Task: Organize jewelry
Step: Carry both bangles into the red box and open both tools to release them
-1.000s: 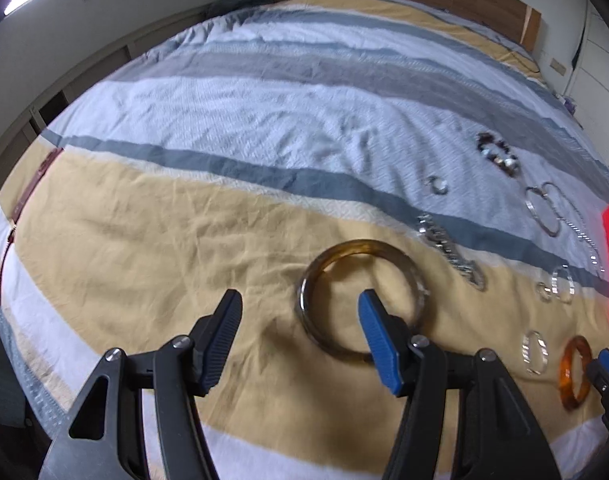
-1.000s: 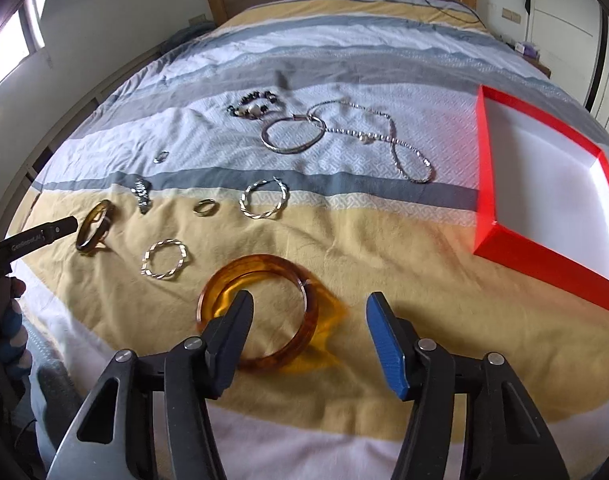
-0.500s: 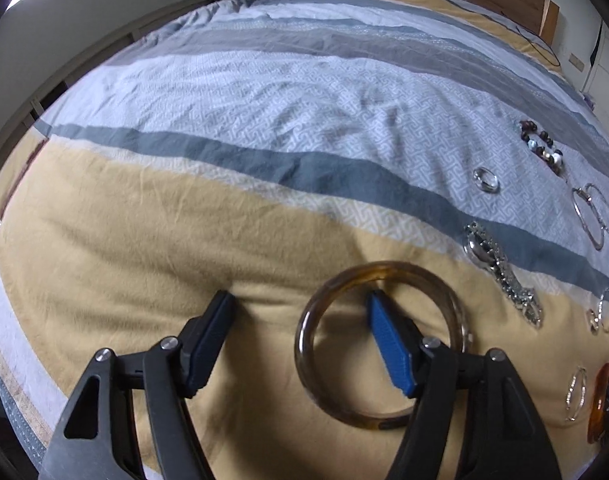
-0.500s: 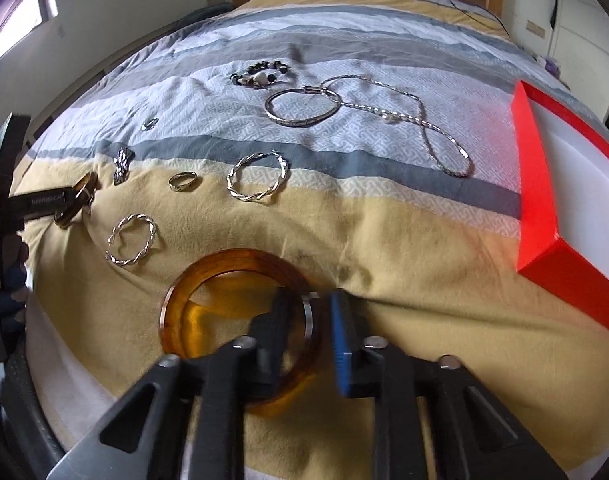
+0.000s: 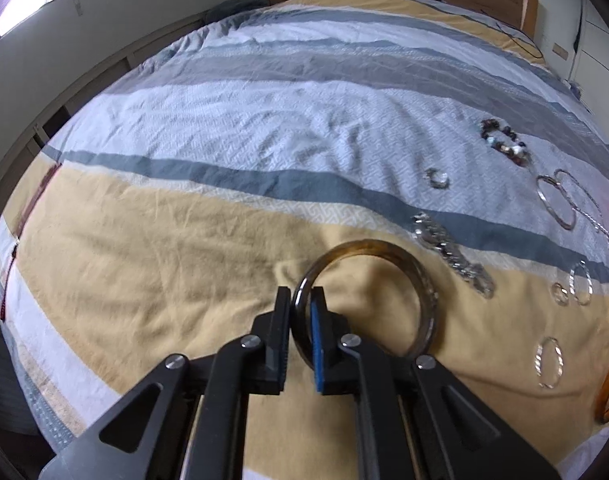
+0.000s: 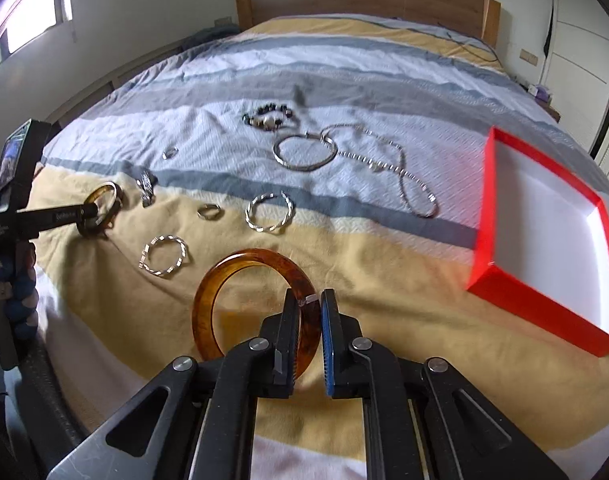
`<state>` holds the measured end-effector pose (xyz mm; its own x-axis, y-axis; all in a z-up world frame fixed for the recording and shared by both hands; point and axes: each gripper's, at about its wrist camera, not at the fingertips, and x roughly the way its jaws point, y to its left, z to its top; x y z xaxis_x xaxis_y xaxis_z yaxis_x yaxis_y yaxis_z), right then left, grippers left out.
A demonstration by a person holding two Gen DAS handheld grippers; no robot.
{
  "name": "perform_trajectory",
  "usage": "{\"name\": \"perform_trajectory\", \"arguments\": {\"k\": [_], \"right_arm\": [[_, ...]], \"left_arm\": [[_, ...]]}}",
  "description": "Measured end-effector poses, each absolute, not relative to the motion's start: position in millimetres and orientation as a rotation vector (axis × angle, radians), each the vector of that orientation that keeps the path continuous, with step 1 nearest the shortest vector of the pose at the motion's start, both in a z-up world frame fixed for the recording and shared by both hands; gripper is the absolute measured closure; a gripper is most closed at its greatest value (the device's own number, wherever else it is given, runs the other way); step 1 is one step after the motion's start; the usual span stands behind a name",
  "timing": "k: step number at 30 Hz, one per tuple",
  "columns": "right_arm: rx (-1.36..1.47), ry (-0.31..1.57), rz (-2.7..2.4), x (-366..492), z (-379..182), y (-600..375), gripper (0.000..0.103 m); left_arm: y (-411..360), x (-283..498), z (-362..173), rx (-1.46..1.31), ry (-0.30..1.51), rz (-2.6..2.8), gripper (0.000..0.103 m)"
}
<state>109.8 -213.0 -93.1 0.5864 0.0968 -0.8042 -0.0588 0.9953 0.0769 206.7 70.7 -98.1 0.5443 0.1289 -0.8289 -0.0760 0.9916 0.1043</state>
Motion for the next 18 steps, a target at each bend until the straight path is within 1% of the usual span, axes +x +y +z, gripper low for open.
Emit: {"name": "perform_trajectory", "arguments": {"k": [6, 10, 14, 18], "right_arm": [[0.072, 0.861, 0.055, 86, -54, -226, 0.093], [0.102, 0.818, 0.004, 72, -33, -254, 0.093], [0.139, 0.792, -0.085, 69, -17, -310, 0.093], [0.146, 0.799, -0.170, 83, -13, -372, 0.093]], "left_arm": [[40, 184, -55, 0.113, 0.918, 0.050, 0.095], [-1, 179, -26, 0.116, 0.889, -0.052, 0.095], [-78, 180, -3, 0.143, 0.864, -0.196, 0.095], [-170, 188, 7, 0.192, 0.848, -0.341, 0.095]]}}
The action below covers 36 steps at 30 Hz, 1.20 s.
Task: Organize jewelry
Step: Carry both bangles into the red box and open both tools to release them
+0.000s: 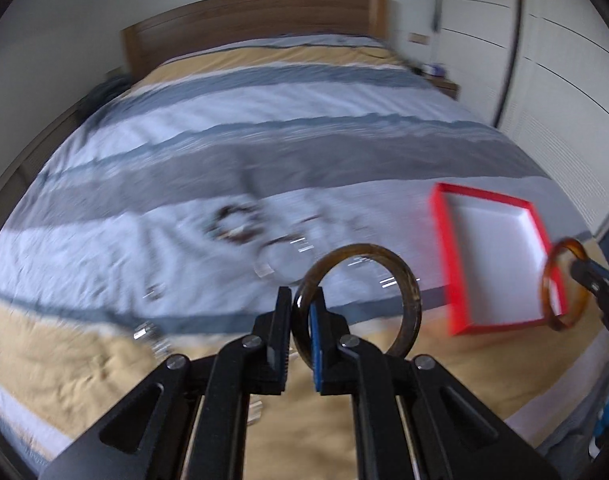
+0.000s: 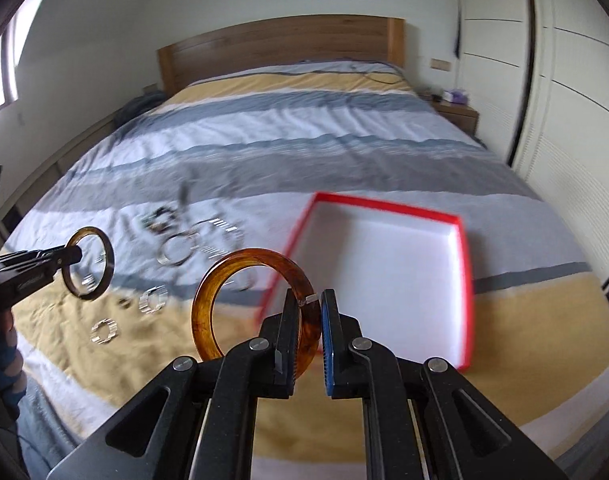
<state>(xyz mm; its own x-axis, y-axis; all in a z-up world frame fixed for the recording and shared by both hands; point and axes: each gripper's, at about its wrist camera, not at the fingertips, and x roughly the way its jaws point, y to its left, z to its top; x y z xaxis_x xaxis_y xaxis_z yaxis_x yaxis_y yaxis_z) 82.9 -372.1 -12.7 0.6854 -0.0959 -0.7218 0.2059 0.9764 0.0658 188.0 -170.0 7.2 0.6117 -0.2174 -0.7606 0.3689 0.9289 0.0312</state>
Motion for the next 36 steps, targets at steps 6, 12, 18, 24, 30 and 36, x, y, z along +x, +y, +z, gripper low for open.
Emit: {"name": "perform_trajectory", "arguments": {"k": [6, 12, 18, 24, 30, 36], "right_arm": [[0.127, 0.877, -0.226, 135, -36, -463, 0.093], [0.088, 0.964, -0.168, 187, -81, -512, 0.093], [0.021, 1.037, -0.116, 215, -117, -524, 0.093], [-0.050, 1.075, -0.088, 226, -132, -520, 0.092], [-0.051, 1.042, -0.118, 218, -113, -522, 0.073], [-0.010, 0.937, -0.179, 174, -44, -526, 0.073]], "left_arm": [[-304, 204, -12, 0.274, 0.862, -0.509, 0.095], [-363, 213, -66, 0.332, 0.960, -0.542, 0.095], [-372, 218, -105, 0.352, 1.051, -0.497, 0.095], [-367, 221, -107, 0.298, 1.066, -0.500, 0.092], [-359, 218, -85, 0.239, 1.042, -0.533, 0.076], [-329, 191, -24, 0.202, 0.930, -0.549, 0.076]]}}
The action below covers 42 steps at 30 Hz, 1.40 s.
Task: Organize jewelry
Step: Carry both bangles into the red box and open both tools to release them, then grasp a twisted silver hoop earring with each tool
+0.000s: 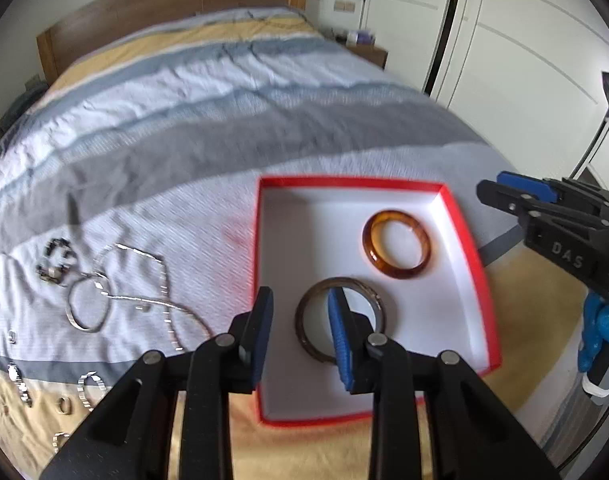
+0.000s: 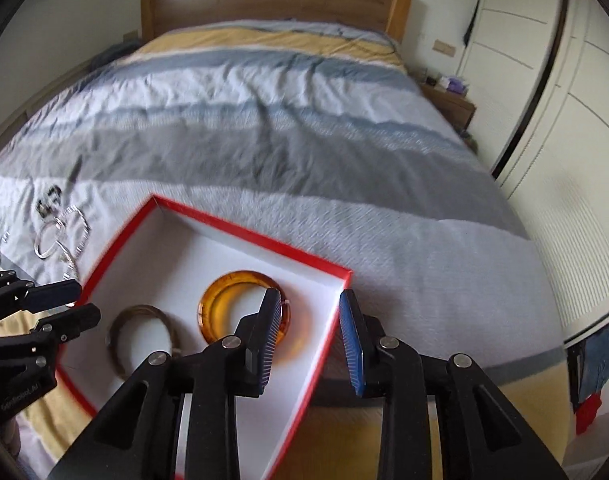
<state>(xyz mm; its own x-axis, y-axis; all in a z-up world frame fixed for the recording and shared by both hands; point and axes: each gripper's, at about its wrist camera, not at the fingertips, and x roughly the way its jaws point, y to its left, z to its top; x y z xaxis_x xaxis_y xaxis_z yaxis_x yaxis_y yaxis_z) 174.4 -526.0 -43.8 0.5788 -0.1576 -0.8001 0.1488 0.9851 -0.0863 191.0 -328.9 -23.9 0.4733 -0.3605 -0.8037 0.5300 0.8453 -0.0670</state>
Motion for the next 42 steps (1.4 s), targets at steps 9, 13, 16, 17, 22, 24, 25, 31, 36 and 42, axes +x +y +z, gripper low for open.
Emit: {"name": "perform_trajectory", "arguments": {"k": [9, 13, 16, 17, 22, 24, 25, 31, 36, 42], "right_arm": [[0.049, 0.766, -0.094, 111, 58, -458, 0.073], [0.059, 0.729, -0.016, 100, 79, -404, 0.073], [0.074, 0.723, 0.049, 99, 82, -366, 0.073], [0.081, 0.724, 0.067, 100, 80, -357, 0.073], [0.114, 0.768, 0.170, 108, 50, -302, 0.073], [0.128, 0.806, 0.206, 115, 30, -283, 0.073], [0.133, 0.828, 0.221, 119, 18, -274, 0.073], [0.152, 0.954, 0.274, 151, -45, -237, 0.073], [0.169, 1.018, 0.284, 179, -82, -228, 0.073], [0.152, 1.065, 0.282, 210, -114, -218, 0.073]], "left_arm": [[-220, 170, 39, 0.237, 0.839, -0.455, 0.076], [-150, 170, 52, 0.226, 0.827, -0.367, 0.076], [-100, 176, 53, 0.190, 0.839, -0.302, 0.074], [-87, 177, 51, 0.180, 0.843, -0.286, 0.072], [-28, 178, 24, 0.130, 0.891, -0.230, 0.072], [-19, 175, 6, 0.124, 0.924, -0.242, 0.072], [-19, 174, -7, 0.122, 0.949, -0.251, 0.072], [-23, 173, -68, 0.094, 1.063, -0.308, 0.072], [-27, 182, -94, 0.073, 1.115, -0.329, 0.072], [-33, 188, -113, 0.090, 1.147, -0.360, 0.072]]}}
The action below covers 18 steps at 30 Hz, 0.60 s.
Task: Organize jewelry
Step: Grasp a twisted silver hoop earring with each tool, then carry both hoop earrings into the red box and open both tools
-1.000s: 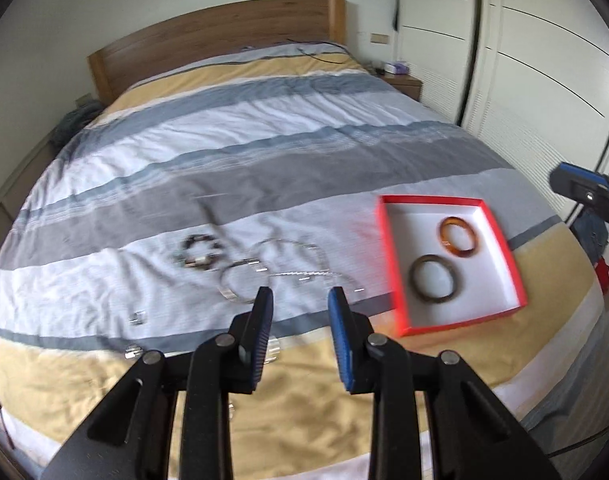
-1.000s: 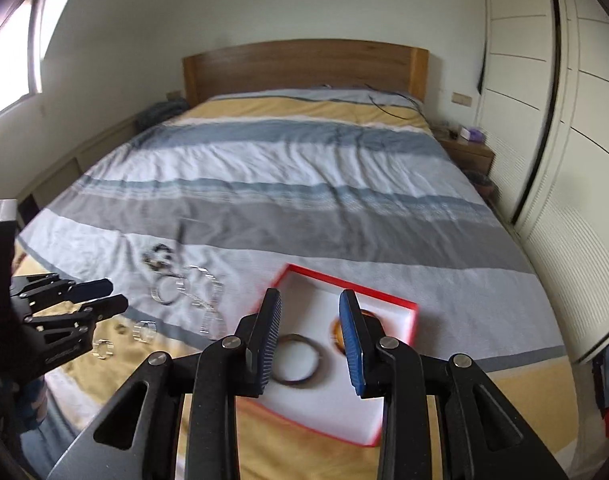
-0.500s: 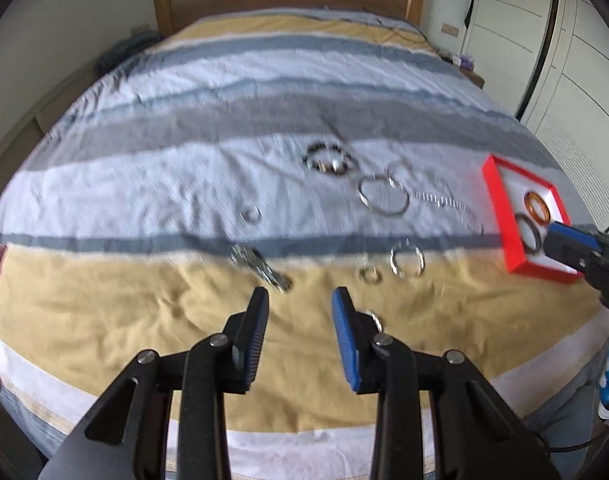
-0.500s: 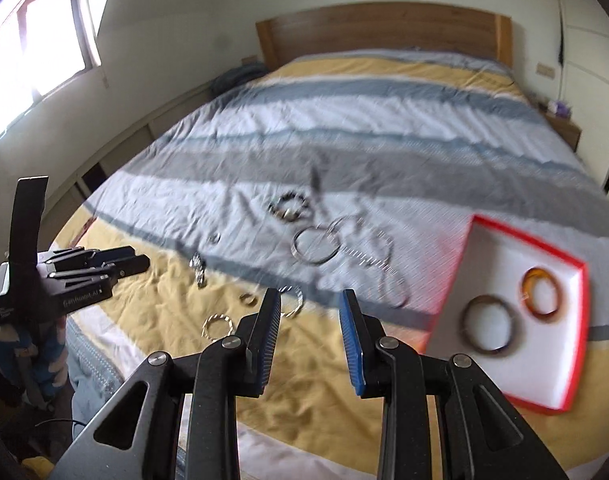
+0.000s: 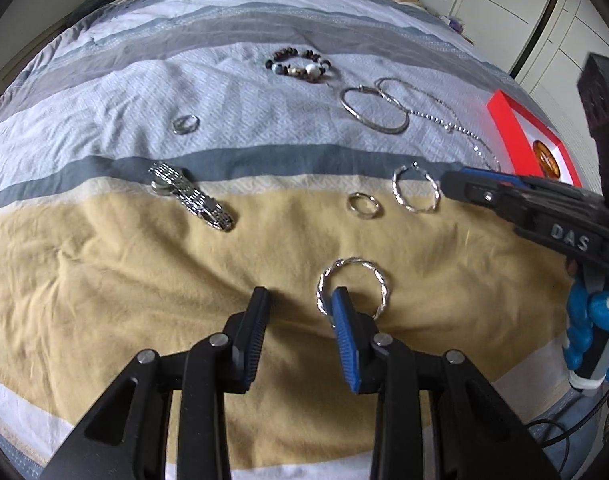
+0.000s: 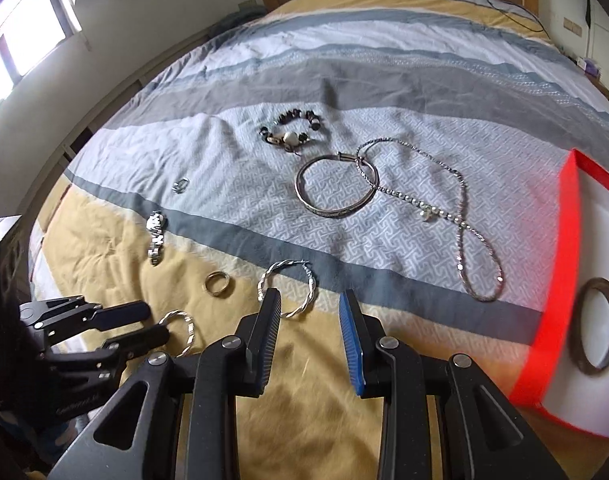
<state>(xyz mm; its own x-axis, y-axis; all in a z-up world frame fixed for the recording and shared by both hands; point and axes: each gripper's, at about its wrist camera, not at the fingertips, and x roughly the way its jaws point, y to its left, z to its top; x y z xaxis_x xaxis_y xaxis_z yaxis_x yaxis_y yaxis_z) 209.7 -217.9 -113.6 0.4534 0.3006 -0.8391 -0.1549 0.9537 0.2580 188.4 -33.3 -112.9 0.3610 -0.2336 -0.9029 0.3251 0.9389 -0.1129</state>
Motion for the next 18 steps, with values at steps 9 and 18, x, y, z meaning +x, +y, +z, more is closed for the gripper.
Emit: {"name": "perform_trajectory", "arguments": {"k": [9, 18], "right_arm": [[0.086, 1.112, 0.287, 230, -150, -205, 0.078], [0.049, 1.081, 0.253, 231, -149, -199, 0.098]], "left_arm": [[-50, 197, -126, 0.175, 1.124, -0.334, 0.074], [-48, 198, -115, 0.124, 1.095, -0.288, 0.098]]}}
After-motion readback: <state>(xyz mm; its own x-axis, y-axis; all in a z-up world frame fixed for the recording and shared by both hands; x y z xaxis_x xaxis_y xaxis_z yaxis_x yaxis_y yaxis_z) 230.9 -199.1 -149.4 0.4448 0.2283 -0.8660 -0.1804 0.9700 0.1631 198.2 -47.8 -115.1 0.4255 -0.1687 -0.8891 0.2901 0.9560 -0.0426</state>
